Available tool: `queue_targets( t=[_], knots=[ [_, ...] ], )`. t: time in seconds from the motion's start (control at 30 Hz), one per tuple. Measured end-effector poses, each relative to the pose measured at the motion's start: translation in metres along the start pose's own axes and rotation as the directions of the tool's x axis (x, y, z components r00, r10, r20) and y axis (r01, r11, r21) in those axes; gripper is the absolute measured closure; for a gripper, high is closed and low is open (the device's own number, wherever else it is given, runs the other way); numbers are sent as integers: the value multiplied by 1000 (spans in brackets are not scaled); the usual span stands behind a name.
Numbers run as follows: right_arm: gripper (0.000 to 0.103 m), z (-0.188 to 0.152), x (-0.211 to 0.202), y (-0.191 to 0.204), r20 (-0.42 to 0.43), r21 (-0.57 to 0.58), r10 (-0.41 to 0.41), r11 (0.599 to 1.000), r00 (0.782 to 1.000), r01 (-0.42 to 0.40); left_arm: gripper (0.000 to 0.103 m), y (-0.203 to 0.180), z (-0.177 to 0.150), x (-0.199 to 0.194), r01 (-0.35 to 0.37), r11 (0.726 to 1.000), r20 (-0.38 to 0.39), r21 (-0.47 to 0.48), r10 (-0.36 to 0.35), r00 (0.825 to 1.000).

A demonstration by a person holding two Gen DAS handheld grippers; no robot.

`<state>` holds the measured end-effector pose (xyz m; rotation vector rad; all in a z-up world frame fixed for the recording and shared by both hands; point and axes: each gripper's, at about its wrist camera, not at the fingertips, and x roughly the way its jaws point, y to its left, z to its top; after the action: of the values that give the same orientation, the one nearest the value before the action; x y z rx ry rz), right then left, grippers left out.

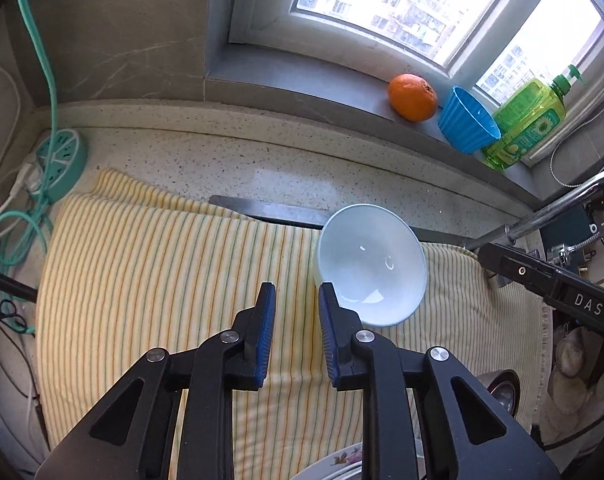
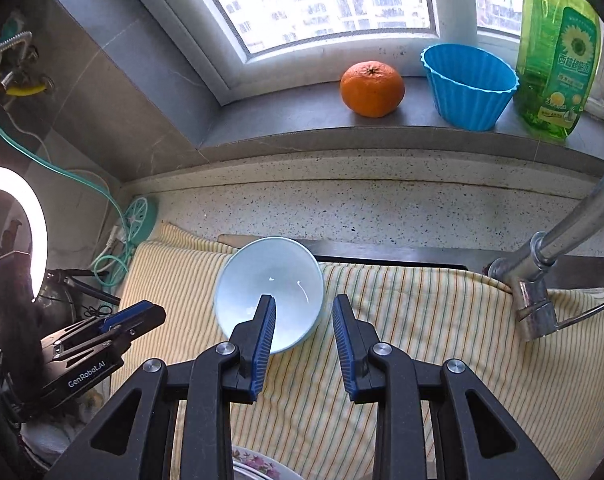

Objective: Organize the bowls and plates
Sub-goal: 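Move both tools to the pale blue ceramic bowl and grip its rim, then lift the pale blue bowl and carry it over the stack with both tools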

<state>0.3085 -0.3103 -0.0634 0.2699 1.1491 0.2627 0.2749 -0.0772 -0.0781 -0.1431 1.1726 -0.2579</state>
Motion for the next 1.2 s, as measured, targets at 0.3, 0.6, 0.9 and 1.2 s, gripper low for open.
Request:
queue_targets(
  t=[0.3,0.6,0.9,1.2],
  knots=[
    [76,17,51,-18,-66,31,-15,999,998,17,92,-4,22,39,4,1000,-89,-9,-5,996],
    [84,22,73,-23,-112,35,3,999,994,1,92,-14,35,56,26,1000,-112,15,-24,993],
    [93,18,82,-24,-159,48,14,999,987,-6,94,-16,32,69,32,999,-143,18,-30,989],
    [98,15,83,-21,-172,68,18,998,985,-7,98,-15,27,70,28,999,-155,18,-25,988]
  ],
)
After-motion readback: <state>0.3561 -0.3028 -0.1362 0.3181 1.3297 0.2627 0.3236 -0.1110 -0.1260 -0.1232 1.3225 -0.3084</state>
